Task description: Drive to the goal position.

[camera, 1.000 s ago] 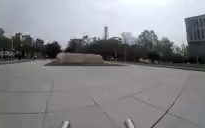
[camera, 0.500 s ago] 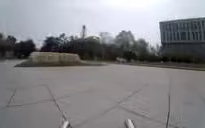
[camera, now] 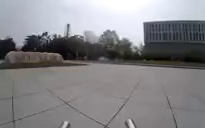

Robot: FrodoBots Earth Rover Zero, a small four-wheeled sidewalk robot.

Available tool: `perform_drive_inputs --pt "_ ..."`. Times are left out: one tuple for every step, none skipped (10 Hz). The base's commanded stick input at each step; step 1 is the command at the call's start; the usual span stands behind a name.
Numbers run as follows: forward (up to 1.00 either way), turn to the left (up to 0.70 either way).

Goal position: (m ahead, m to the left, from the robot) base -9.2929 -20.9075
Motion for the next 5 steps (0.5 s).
perform_drive_inputs --pt "1.0 -0.4" --pt "1.0 -0.4" --pt "1.0 -0.4" --pt "1.0 -0.4" --pt "1.0 -0.4"
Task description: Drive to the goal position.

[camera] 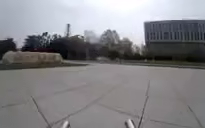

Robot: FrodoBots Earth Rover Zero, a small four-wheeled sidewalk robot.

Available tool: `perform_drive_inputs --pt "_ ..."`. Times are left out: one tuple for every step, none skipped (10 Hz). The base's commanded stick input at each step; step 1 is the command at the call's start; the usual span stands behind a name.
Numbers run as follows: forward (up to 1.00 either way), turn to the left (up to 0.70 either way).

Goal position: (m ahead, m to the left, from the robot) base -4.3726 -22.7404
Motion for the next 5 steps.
perform_drive_inputs --pt "1.0 -0.4" --pt "1.0 -0.4" --pt "1.0 -0.4" --pt "1.0 -0.4" --pt "1.0 -0.4"
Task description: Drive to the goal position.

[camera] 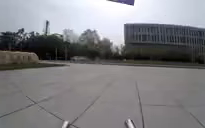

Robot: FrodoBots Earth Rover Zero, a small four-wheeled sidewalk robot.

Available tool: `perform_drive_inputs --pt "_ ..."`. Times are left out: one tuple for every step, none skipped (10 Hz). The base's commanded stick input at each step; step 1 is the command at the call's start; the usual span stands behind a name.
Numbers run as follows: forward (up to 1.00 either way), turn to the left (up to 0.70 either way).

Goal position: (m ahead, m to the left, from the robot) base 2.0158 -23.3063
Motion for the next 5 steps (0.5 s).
perform_drive_inputs --pt "1.0 -0.4" --pt "1.0 -0.4" --pt "1.0 -0.4" --pt "1.0 -0.4" --pt "1.0 -0.4"
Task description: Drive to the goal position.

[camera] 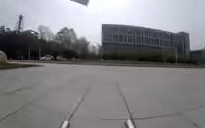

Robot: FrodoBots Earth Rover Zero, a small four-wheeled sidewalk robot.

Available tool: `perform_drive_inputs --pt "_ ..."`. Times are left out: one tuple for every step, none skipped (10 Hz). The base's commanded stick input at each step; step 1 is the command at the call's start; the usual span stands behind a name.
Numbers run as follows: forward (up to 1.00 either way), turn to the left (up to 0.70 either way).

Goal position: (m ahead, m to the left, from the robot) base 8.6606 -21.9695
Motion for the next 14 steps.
perform_drive_inputs --pt "1.0 -0.4" --pt "1.0 -0.4" --pt "1.0 -0.4" --pt "1.0 -0.4" --pt "1.0 -0.4" --pt "1.0 -0.4" --pt "1.0 -0.4" --pt "1.0 -0.4" --pt "1.0 -0.4" --pt "1.0 -0.4" --pt "1.0 -0.4" --pt "1.0 -0.4" --pt "1.0 -0.4" --pt "1.0 -0.4"
